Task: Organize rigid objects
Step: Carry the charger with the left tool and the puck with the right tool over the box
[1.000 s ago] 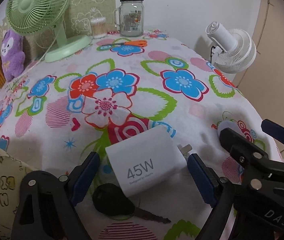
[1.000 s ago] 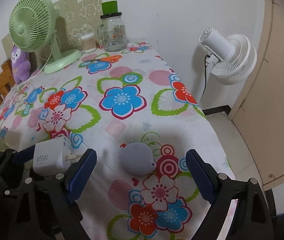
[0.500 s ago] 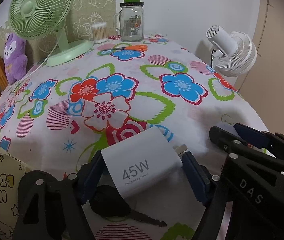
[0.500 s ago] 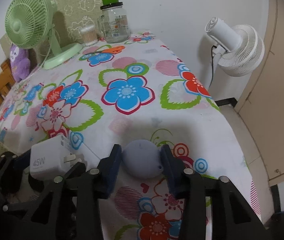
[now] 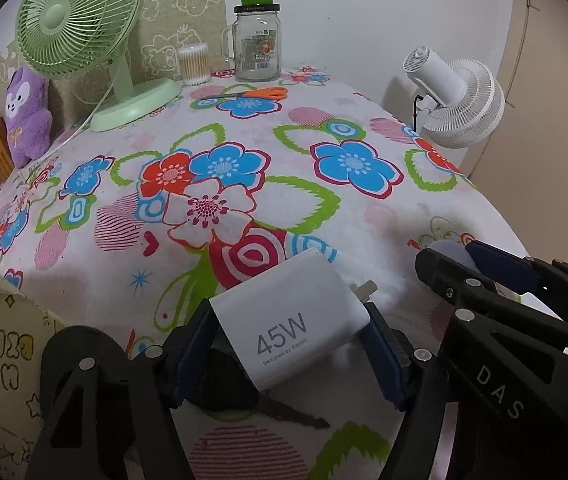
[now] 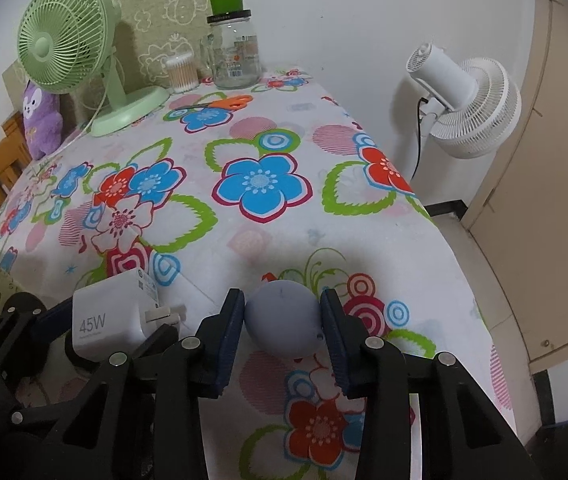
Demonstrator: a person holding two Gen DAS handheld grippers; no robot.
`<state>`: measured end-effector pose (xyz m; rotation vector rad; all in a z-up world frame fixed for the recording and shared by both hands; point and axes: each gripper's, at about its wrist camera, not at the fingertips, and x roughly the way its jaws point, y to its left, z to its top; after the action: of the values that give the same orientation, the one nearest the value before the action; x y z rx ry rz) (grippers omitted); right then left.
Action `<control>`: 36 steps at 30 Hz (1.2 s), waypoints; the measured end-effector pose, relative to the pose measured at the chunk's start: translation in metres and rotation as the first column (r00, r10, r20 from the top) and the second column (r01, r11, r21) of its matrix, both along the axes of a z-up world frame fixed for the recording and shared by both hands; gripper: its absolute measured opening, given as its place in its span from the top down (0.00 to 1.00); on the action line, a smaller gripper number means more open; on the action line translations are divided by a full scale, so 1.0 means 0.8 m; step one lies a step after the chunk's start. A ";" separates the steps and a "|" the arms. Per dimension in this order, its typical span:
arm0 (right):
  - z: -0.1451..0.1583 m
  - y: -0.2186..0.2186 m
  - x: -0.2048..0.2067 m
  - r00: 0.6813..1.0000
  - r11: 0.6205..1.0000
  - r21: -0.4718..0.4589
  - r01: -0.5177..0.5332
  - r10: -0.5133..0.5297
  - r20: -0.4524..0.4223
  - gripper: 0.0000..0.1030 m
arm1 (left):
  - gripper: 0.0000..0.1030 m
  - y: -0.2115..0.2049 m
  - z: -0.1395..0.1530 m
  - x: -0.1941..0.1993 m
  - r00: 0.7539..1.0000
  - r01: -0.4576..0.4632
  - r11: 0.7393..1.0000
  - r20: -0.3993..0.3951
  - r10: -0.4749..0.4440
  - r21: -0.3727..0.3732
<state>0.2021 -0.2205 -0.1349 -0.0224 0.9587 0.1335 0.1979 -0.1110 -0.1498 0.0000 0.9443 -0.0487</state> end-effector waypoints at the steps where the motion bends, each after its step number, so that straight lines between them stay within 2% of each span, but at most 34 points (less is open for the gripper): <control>1: 0.001 0.001 -0.002 1.000 1.000 0.002 -0.002 0.002 0.000 0.59 | 0.29 0.000 0.001 -0.002 1.000 0.001 1.000 0.003 -0.001 0.001; 36: 0.093 0.025 -0.094 0.992 1.000 0.014 0.006 -0.008 0.122 0.59 | 0.29 0.023 0.083 -0.089 0.993 0.009 1.000 0.116 -0.010 0.008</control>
<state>0.1272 -0.2002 -0.0606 -0.0143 0.8355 0.1304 0.1268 -0.0925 -0.0833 0.0142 0.8286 -0.0534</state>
